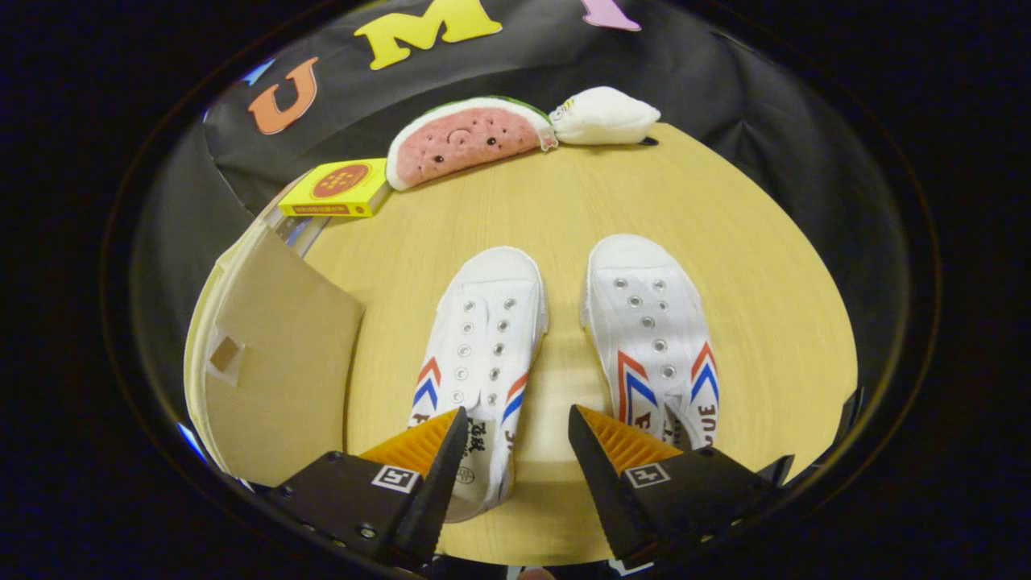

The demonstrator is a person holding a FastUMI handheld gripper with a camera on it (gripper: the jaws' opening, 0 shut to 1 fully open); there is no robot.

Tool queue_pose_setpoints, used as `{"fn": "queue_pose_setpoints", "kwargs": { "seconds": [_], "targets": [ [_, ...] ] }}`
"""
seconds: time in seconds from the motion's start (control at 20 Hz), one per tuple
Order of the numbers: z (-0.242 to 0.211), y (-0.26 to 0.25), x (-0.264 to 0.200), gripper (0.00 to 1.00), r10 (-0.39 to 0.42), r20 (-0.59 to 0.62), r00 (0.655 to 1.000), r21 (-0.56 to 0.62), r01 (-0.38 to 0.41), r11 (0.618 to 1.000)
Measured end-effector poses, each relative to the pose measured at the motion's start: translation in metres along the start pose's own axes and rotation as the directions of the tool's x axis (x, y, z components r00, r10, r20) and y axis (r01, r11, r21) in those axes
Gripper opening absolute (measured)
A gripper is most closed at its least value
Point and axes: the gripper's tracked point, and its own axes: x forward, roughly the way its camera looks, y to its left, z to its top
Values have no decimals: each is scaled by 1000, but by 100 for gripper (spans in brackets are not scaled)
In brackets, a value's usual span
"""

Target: Open the storage box then place both shoes into the box .Put the left shoe in first, then the right shoe, with the right side of both shoes facing outward in a uniform manner.

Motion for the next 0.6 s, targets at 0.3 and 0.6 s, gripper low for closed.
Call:
{"fn": "queue_pose_setpoints", "kwargs": {
  "seconds": [0.3,0.6],
  "targets": [
    [1,14,15,45,86,-72,994,56,-82,995],
    [3,14,5,0,108,-72,991,67,-104,992]
  ]
}}
